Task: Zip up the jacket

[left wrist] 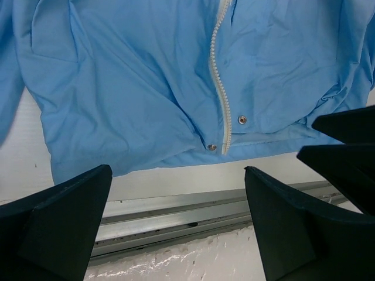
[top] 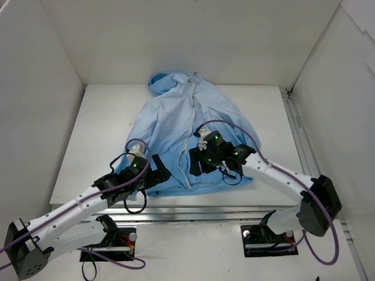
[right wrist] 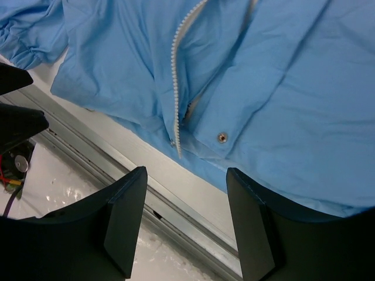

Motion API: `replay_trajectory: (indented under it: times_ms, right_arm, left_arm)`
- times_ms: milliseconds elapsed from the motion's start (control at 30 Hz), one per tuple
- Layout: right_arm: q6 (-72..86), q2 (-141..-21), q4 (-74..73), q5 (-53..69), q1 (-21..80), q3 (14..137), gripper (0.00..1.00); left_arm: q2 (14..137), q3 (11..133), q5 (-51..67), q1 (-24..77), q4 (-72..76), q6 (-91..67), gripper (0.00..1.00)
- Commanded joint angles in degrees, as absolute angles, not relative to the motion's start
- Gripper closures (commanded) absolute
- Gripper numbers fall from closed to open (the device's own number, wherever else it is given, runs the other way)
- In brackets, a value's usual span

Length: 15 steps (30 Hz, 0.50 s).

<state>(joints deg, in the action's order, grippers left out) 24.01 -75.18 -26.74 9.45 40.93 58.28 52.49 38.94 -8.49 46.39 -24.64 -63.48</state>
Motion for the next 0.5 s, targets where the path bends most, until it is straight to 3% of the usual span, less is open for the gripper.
replay_trajectory:
  times_ms: [0,467]
  right_arm:
    - [23.5,-79.8,-19.3,14.9,41.7,61.9,0.47]
    - [23.8,-92.9,-9.9,20.7,42.5,59.7,0.56]
  left_arm:
    - [49.8,38.5,-8.7,45.6,-24.3,-64.8,0.07]
    - [47.5,36.6,-5.9,44.6,-24.3,-65.3,0.03]
